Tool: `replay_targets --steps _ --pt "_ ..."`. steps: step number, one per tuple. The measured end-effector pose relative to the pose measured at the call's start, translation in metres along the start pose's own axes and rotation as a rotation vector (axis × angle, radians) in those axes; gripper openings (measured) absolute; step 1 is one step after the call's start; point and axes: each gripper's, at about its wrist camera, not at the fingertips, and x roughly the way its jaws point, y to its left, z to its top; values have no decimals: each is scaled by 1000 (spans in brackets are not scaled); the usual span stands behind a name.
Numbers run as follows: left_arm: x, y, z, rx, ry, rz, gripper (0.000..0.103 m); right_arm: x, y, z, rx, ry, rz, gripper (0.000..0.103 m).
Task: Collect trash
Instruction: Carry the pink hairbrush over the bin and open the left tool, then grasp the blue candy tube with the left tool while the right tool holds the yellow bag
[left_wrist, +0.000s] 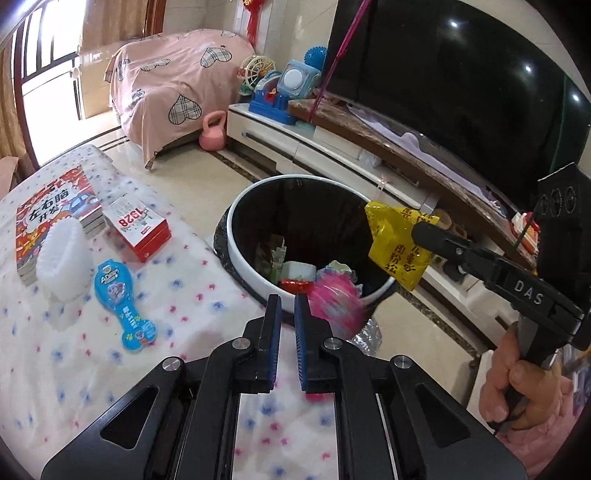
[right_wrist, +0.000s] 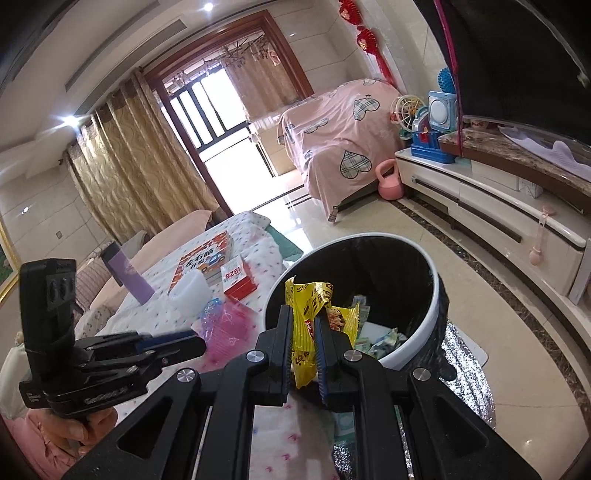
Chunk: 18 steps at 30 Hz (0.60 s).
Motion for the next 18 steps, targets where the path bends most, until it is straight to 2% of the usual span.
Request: replay_targets --steps 4,11,15,16,18 --pt "8 1 0 -7 14 1 7 7 -7 2 0 8 -7 11" --pt "-1 6 -17 -10 9 5 7 11 -17 -4 39 9 14 11" --pt "-4 31 -26 -77 16 30 8 11 -10 -4 26 8 23 11" --pt "-6 36 -27 -91 11 39 11 10 -7 -3 18 7 26 11" --pt "-11 50 -31 -128 1 74 32 12 -3 -2 10 7 29 11"
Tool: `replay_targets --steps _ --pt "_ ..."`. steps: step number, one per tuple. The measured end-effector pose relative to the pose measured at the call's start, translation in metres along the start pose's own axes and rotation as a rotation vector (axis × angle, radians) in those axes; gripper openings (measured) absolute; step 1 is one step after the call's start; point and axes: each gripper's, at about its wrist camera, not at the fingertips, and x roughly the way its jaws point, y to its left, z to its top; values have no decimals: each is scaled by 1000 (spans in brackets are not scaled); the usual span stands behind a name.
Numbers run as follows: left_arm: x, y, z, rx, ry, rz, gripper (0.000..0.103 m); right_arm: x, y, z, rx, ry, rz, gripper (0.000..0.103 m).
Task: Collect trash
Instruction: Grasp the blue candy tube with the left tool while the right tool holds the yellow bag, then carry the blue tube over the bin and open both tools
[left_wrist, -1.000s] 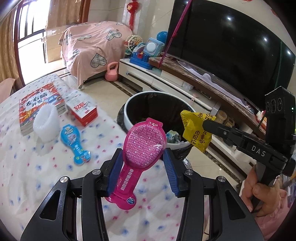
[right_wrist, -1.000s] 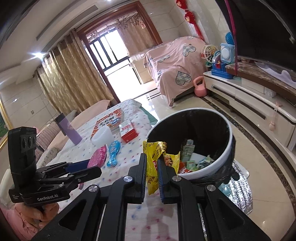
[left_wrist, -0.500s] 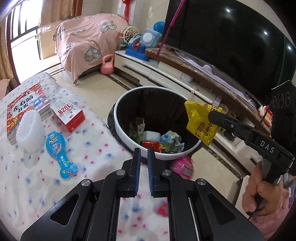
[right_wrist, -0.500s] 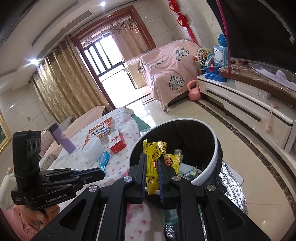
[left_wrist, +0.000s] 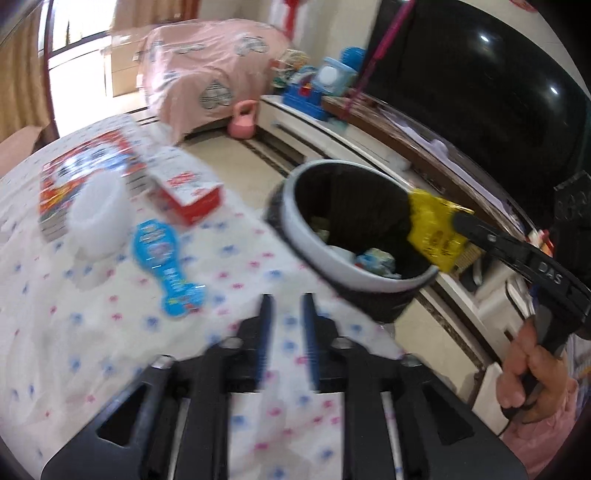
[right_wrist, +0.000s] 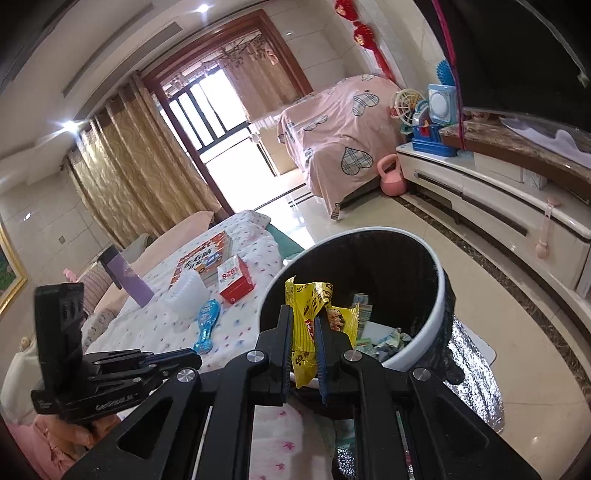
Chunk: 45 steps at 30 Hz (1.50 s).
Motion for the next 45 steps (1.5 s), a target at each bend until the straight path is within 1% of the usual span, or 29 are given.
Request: replay_targets --steps 1,2,3,4,6,10,13,16,18,19,20,21,23,26,29,35,40,45 --pt "-1 7 -1 -19 -3 20 54 1 2 1 -2 -1 1 11" --pt "-1 13 -2 -38 -9 36 60 2 2 1 -1 0 2 11" --pt "-1 20 -3 -58 -15 46 60 3 2 1 1 0 5 11" --pt "1 27 -3 -78 -8 58 63 4 3 1 2 1 8 11" --pt "8 39 -3 -116 7 86 63 7 4 1 4 5 11 11" --pt "22 54 2 -153 18 124 63 12 6 1 4 12 20 11" --pt "36 60 9 -155 25 149 63 15 8 2 3 16 27 11" --pt "54 62 17 -140 47 194 63 19 6 2 7 23 32 11" --pt "66 64 18 -131 73 200 60 23 5 3 10 31 34 11" --pt "70 64 18 -122 78 210 51 24 4 3 10 33 34 11" --pt "70 62 17 -95 62 232 48 26 3 3 12 36 34 11" --pt "71 60 17 -79 61 237 45 26 2 3 13 38 34 11" --pt "70 60 17 -68 53 227 19 29 0 3 14 45 31 11" --pt "61 58 14 -70 35 173 19 32 -1 2 18 50 30 11" --pt "50 50 11 -60 15 141 19 32 -1 2 19 48 30 11" --pt "17 22 10 -21 -39 61 19 26 -2 1 21 39 29 11" --pt "8 -4 20 21 -54 10 19 19 -7 3 26 26 20 11" --pt "12 -24 30 50 -45 -23 19 12 -10 6 25 11 6 11"
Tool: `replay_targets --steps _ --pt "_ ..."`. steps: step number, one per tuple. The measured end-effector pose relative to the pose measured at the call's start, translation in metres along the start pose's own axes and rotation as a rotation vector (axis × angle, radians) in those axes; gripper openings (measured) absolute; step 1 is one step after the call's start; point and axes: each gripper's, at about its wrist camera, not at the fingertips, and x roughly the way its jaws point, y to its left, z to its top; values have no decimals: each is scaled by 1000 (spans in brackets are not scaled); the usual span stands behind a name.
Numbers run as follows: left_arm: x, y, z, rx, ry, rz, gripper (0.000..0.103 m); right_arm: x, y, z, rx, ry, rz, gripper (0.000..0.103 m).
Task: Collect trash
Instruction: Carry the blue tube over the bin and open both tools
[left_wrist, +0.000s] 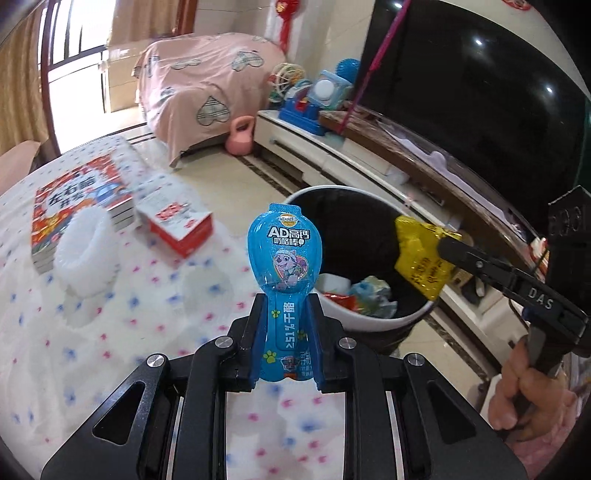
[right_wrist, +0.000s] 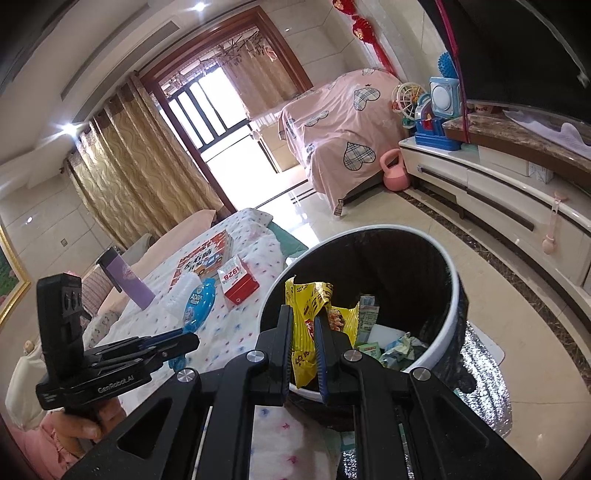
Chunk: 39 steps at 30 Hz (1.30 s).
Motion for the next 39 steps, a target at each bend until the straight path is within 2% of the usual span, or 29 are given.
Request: replay_targets --steps 9,18,30,31,33,34,36,39 --pt "15 -26 10 53 31 -24 19 1 -11 8 8 -2 -16 11" --pt "32 -40 21 99 69 -18 19 10 -19 15 3 17 -36 11" --pt "56 -43 32 103 121 -27 20 26 -26 22 -6 65 -59 11" --pt "57 -43 32 102 126 -23 23 29 -27 22 -5 78 -55 15" --pt "56 -42 33 94 120 -17 40 32 -30 22 4 88 -60 18" --pt "54 -41 33 89 113 -12 50 33 -32 22 14 92 -62 29" --pt "50 -38 31 80 95 -16 51 32 -37 23 37 87 -53 43" --pt "43 -32 29 62 84 -7 51 26 -41 23 62 74 -45 47"
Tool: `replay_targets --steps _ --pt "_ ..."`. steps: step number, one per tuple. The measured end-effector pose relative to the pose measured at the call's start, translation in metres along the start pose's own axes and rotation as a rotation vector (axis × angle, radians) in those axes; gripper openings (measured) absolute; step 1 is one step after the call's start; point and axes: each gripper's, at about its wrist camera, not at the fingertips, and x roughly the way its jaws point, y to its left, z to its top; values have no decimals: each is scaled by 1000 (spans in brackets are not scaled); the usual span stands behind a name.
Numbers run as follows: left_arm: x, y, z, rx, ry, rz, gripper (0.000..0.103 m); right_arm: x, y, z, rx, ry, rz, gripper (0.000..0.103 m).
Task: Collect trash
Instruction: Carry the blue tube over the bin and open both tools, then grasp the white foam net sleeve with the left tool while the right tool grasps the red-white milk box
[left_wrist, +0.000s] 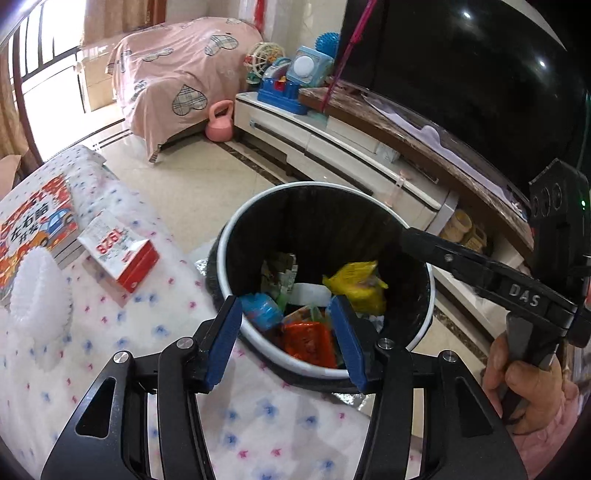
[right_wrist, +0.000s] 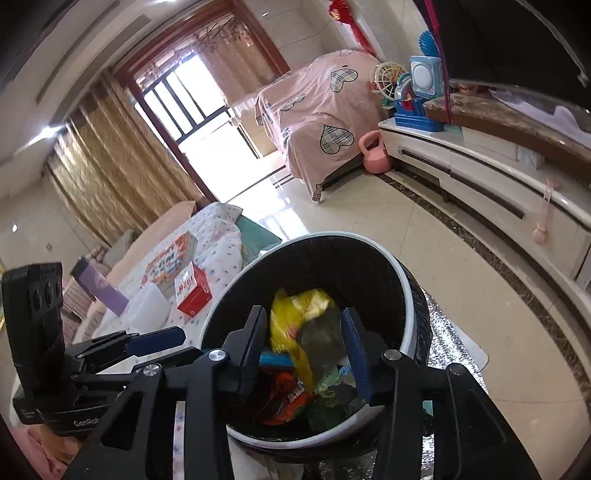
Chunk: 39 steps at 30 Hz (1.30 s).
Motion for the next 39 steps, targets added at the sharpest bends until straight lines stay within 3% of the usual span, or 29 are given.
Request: replay_targets --steps 4,7,16,25,39 --pt "-16 14 -13 -46 -40 36 66 -8 3 -2 10 -23 6 67" --pt "-28 31 -25 -104 -56 35 66 -13 11 -3 4 -40 9 80" --pt "-58 93 -64 -268 -76 85 69 -11 53 -9 -62 -42 43 97" --pt "-82 146 -95 -383 -97 127 71 15 102 -17 -126 4 90 100" --pt "-86 185 -99 -414 -100 176 73 57 154 -21 -250 87 95 100"
